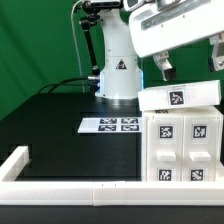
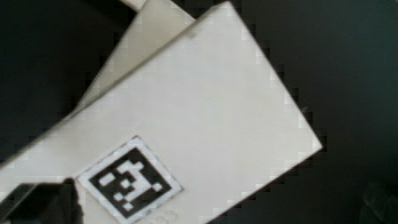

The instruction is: Assemble cabinet

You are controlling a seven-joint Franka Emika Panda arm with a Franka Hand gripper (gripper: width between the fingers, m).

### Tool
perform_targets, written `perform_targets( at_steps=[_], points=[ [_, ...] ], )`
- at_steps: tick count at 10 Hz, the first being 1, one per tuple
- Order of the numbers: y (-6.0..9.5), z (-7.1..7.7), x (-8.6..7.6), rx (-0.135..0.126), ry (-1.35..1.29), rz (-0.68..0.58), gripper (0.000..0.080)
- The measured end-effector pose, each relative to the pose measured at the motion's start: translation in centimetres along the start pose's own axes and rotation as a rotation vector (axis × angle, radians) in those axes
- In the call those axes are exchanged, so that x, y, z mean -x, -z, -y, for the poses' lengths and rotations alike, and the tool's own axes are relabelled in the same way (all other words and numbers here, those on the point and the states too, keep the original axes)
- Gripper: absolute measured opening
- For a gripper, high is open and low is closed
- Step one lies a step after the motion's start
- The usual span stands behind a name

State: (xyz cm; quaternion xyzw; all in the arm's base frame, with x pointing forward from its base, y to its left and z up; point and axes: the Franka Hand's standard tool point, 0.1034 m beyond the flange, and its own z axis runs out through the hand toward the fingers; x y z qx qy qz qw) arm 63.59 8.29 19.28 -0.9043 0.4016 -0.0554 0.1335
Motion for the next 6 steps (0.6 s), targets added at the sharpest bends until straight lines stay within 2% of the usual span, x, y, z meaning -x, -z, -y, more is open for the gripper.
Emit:
perform_targets(
  at_steps=[1,4,6],
  points=[
    [-0.01,0.0,-0.02,0.028,0.202,-0.023,0.0797],
    [-0.02,0.06,-0.2,0.031,0.599,-0.042,0.0797],
    [0.0,-0.04,-0.1,0.045,0.825,-0.036,0.0797]
  ],
)
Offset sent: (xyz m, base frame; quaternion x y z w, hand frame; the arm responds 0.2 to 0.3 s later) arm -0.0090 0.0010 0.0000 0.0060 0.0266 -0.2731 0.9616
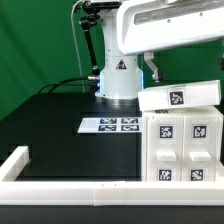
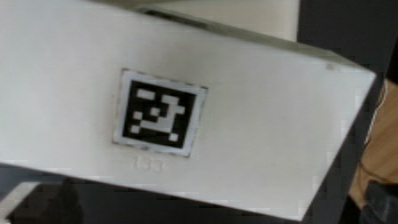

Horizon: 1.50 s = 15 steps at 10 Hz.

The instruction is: Assemble cabinet

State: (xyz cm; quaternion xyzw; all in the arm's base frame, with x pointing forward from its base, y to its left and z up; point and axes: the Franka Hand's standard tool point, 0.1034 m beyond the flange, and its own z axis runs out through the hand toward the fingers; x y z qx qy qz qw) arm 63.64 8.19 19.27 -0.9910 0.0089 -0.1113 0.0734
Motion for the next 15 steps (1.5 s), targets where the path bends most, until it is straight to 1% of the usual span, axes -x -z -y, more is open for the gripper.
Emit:
perform_targets(
  at_steps=[1,3,5,7,9,11,12,14,15],
  points=[
    [0.0,-0.1,0.1,0.0,0.092,0.003,0.0797],
    [-0.1,-0.2,0.4,0.013,0.292,0.026,0.0797],
    [-0.1,-0.4,0.3,0.014,0.374,0.024,0.0797],
    [-0.3,-0.6,0.7,0.007,0.62,0.046,0.0797],
    [-0.5,-0.2,1.2,0.014,0.822,0.082,0.0797],
    [-1.0,-0.2,1.9,0.011,0.987,0.12,0.0797],
    [-1.2,-0.4,2.1,0.004,1.051,0.135,0.0797],
    [-1.7,-0.9,2.3,0.001,1.117,0.146,0.0797],
    [-2.0,-1.1,2.4,0.004,1.106,0.146,0.0797]
  ],
)
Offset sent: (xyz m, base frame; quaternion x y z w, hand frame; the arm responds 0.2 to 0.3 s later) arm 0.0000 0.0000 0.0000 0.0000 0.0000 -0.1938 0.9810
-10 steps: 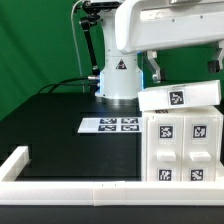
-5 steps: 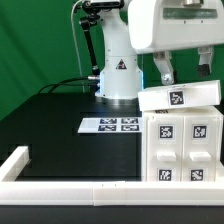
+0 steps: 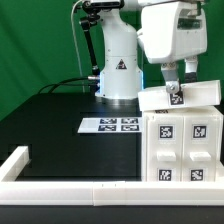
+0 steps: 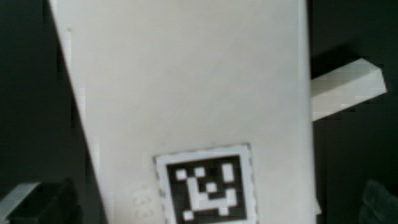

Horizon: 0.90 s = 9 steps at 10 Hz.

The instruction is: Assemble cabinet

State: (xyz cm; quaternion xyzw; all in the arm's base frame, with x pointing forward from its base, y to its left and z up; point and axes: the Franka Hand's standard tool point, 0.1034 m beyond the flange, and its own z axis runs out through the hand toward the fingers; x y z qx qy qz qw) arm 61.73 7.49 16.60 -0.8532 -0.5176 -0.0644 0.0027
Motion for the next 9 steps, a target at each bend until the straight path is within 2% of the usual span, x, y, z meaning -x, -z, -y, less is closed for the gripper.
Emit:
perform_targets(
  at_steps=[2,3,4,5,8,9],
  points=[
    [-0.8,0.2,0.3,-0.007,-0.004,0.007,0.0797],
    [-0.7,0.1,0.4,-0.006,-0.006,0.006,0.0673],
    [-0.7,0.1,0.5,-0.005,-0.01,0.006,0.0673],
    [-0.8,0.1,0.5,-0.006,-0.021,0.007,0.0557],
    [-0.7,-0.3,1.0,-0.005,-0.132,0.001,0.0557],
    [-0.8,-0.5,1.2,0.008,-0.247,-0.006,0.0557]
  ],
)
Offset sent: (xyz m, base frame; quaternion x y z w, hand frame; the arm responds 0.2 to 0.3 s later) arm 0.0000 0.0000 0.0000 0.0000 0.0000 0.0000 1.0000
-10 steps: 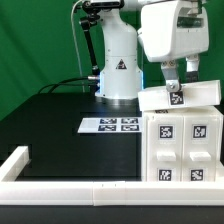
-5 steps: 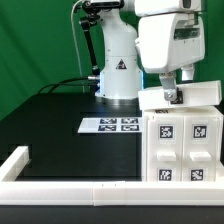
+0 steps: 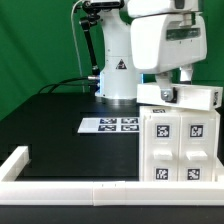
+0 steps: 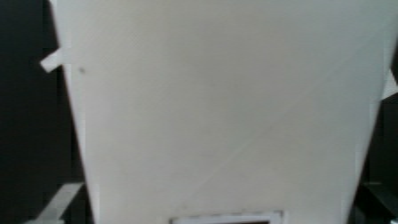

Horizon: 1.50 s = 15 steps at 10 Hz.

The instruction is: Assemble cabinet

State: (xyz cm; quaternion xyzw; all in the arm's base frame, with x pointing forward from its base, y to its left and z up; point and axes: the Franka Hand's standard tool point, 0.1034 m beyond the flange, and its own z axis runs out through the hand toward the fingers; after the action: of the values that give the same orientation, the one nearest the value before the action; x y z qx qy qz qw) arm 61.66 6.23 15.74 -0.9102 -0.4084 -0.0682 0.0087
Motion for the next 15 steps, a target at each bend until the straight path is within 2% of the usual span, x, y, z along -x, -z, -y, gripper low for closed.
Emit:
perform_targets(
  at_steps=[2,6,11,15],
  points=[
    [-0.06,-0.15,-0.01,0.014,-0.256,-0.021,0.0557],
    [-0.14,-0.33,-0.24,0.019,-0.598,-0.044,0.0557],
    [-0.18,-0.27,-0.27,0.011,-0.921,-0.047,0.0557],
    [-0.26,0.13,-0.33,-0.008,-1.353,-0.089,0.0557]
  ],
)
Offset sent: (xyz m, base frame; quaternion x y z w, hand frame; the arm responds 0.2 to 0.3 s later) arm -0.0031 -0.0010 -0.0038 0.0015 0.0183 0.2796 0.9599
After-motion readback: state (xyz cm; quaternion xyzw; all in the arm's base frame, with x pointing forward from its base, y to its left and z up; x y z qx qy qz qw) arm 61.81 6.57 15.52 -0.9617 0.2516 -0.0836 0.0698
